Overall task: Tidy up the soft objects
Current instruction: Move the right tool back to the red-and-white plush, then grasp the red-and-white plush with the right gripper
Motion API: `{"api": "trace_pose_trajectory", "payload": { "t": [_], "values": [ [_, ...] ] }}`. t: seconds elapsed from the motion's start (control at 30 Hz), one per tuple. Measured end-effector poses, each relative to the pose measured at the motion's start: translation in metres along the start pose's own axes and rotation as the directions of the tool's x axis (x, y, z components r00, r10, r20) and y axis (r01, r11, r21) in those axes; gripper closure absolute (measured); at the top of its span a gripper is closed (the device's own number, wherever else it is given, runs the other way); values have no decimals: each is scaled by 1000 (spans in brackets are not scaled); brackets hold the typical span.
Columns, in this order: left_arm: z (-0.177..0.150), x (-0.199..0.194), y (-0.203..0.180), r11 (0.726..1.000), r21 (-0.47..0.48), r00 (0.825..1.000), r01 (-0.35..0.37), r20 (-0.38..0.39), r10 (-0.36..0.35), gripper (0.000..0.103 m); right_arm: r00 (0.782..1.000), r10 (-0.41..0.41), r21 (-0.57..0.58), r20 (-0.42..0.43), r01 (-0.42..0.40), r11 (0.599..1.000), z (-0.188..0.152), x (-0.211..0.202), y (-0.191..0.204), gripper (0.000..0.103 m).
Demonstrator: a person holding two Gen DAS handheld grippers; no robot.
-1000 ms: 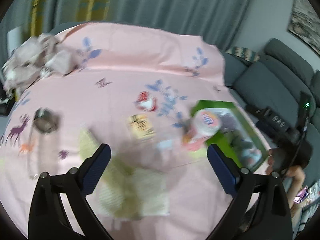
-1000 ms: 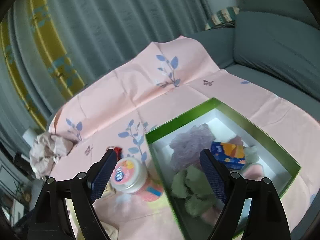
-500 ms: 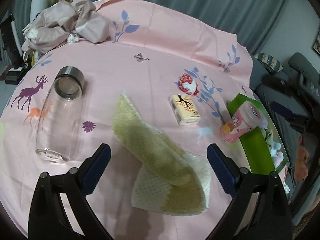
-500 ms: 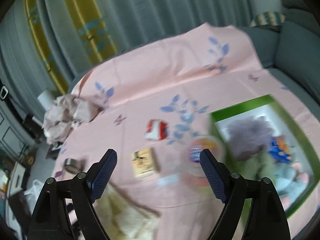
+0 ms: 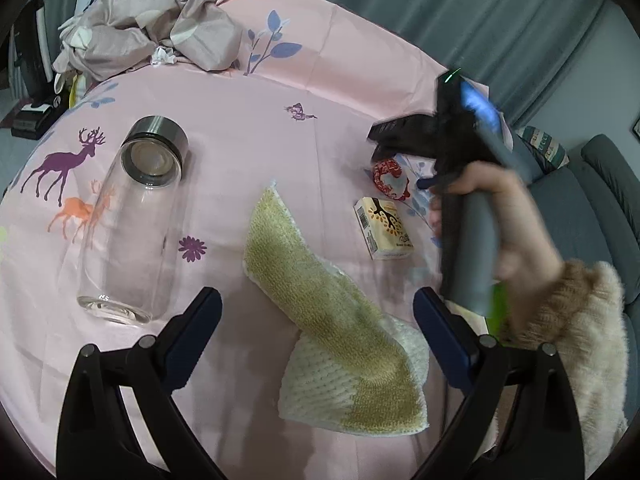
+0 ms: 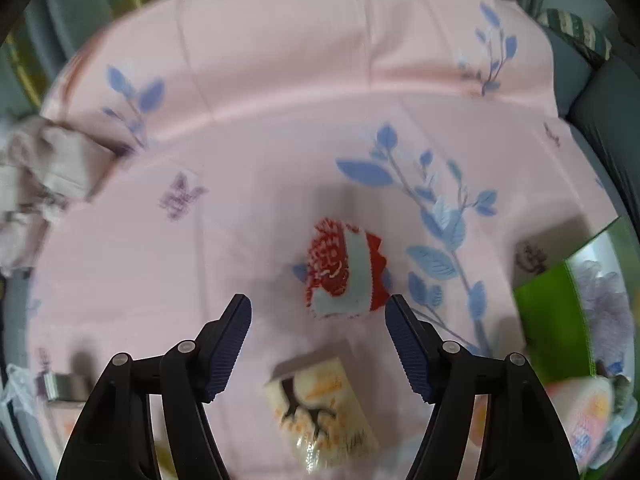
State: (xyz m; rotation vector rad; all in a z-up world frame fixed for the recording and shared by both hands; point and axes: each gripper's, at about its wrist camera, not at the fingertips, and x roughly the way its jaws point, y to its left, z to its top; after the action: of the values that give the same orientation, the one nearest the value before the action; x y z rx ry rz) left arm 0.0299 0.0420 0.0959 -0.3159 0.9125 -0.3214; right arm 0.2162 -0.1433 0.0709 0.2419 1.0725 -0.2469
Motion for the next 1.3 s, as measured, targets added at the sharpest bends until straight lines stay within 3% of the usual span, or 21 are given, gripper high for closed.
{"api": "trace_pose_trajectory", "payload": {
  "t": [0.1, 0.17, 0.27, 0.33, 0.47, 0.6, 0.77, 0.87, 0.97, 1.07, 1.2, 1.3],
  "values": [
    [0, 2, 1, 1000, -8, 1000, -3, -10, 3, 8, 997, -16, 15, -73, 17, 1000, -1, 27, -6, 48],
    [0, 4, -1, 1000, -4, 1000, 2, -19, -2, 8, 998, -22, 39, -66, 25, 999, -4, 33, -15, 60],
    [0, 5, -4, 1000, 10, 1000, 9, -22, -9, 8, 999, -13, 22, -40, 14, 1000, -8, 29, -19, 71],
    [1, 6, -4, 1000, 9, 1000, 4, -20, -4, 8, 1000, -11, -7, -11, 11, 1000, -12, 17, -18, 72],
    [0, 4, -1, 1000, -2, 1000, -13, -12, 13, 8, 992, 121, -38, 31, -120, 992, -26, -28, -22, 72],
    [2, -1, 4, 999, -18, 1000, -30, 6, 30, 8, 949, 310, -125, 48, -302, 945, -61, -84, -24, 72],
    [5, -8, 18, 996, -58, 997, -67, 25, 68, 8, 886, 464, -236, 9, -449, 862, -121, -128, -30, 72],
    [8, -16, 27, 993, -88, 995, -84, 44, 88, 8, 903, 430, -273, 11, -411, 870, -152, -140, -28, 72],
    [9, -25, 34, 991, -108, 995, -78, 61, 85, 7, 877, 478, -285, -59, -473, 833, -170, -133, -24, 72],
    [7, -25, 35, 992, -107, 997, -64, 44, 69, 7, 901, 422, -333, -103, -431, 839, -186, -120, -10, 72],
    [2, -16, 35, 991, -95, 996, -91, 0, 91, 8, 917, 343, -366, -204, -397, 842, -197, -85, 9, 72],
    [-3, -11, 33, 992, -76, 995, -99, -23, 97, 8, 929, 300, -364, -218, -362, 858, -198, -71, 13, 68]
  ]
}}
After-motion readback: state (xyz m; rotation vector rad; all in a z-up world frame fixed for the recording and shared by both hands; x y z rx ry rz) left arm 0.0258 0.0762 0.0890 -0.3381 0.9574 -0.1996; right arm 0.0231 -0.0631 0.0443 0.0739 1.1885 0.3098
